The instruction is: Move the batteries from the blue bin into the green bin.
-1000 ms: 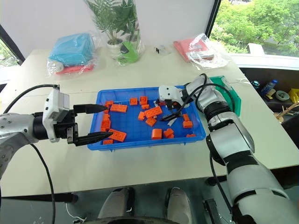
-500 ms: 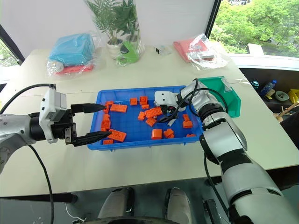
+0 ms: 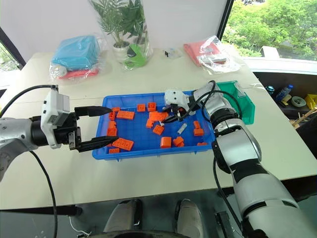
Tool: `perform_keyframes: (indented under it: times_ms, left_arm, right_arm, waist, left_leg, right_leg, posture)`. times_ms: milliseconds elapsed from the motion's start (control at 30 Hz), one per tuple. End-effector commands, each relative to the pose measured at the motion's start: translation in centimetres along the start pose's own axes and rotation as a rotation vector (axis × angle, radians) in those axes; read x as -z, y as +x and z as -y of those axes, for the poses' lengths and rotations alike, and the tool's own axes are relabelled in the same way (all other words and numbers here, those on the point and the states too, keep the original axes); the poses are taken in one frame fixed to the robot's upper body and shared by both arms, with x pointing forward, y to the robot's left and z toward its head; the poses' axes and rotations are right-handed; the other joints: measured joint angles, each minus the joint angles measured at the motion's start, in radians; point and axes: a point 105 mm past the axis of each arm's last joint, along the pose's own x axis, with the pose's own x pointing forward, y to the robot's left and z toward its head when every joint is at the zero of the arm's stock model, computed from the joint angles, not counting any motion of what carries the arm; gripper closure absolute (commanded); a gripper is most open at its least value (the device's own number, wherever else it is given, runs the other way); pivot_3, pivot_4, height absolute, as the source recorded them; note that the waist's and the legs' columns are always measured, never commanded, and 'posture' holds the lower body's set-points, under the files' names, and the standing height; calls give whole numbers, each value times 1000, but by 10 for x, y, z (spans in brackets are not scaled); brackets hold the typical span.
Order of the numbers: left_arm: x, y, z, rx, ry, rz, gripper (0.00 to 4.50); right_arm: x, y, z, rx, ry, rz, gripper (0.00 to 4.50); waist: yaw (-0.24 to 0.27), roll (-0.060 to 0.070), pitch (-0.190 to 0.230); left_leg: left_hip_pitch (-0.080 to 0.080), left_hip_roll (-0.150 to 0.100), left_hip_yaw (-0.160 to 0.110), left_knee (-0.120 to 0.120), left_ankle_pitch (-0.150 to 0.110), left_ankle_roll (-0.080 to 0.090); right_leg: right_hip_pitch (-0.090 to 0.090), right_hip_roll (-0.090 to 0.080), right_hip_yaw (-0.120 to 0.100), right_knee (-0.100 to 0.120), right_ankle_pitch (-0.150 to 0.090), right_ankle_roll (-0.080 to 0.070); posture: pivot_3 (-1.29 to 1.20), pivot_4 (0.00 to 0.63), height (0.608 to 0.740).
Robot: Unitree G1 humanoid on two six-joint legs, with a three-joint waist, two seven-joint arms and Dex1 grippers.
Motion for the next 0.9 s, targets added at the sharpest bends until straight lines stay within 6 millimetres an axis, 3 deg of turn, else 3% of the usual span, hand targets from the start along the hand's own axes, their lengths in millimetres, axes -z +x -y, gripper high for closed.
perform_keyframes:
  times_ms: [33,133,167,300,333,433,633,900]
  left_arm:
    - [-8,2,-2,7,40,25,0]
    - [-9,4,-3,13,41,30,0]
    - [-9,5,-3,15,42,31,0]
    - [-10,6,-3,23,41,35,0]
    - [-10,6,-3,25,39,35,0]
    - [-9,7,-3,30,34,34,0]
    - [-7,9,-5,42,26,36,0]
    - [-9,17,-6,78,33,49,0]
  right_arm:
    - [-40,25,6,47,-54,110,3321]
    - [-51,57,-4,70,-36,130,3321]
    - [-54,65,-7,79,-14,137,2251]
    - [-63,78,-14,206,18,137,264]
    - [-62,74,-14,256,36,135,59]
    - [-47,49,-18,375,101,90,59]
    - [-17,2,-26,614,396,25,59]
    - [-4,-3,-31,725,716,54,59]
  waist:
    - [-3,0,0]
    - [-1,0,0]
    - [1,0,0]
    - [20,0,0]
    - [26,0,0]
    - [32,0,0]
    - [26,-2,-1]
    - [21,-2,-1]
  left_leg:
    - [0,0,0,0,0,0]
    - [0,0,0,-1,0,0]
    - [0,0,0,-1,0,0]
    - [-1,0,-1,2,0,-1]
    - [-1,-1,-1,2,0,-1]
    - [-1,-1,-1,2,-2,-3]
    - [-1,-2,0,2,-2,-3]
    - [0,-1,0,0,0,-1]
  right_leg:
    - [0,0,0,1,0,0]
    - [-1,0,0,2,0,0]
    - [-2,0,0,2,0,0]
    - [-2,0,1,0,0,0]
    - [-2,0,1,0,0,-1]
    - [-2,0,3,0,-2,-3]
    - [-3,1,6,-1,-2,-3]
    - [-4,2,6,0,-1,-2]
  posture:
    - [0,150,672]
    - [0,150,672]
    - [0,150,672]
    - [0,150,672]
    - [0,150,672]
    - [0,150,672]
    - [0,150,672]
    - [0,150,672]
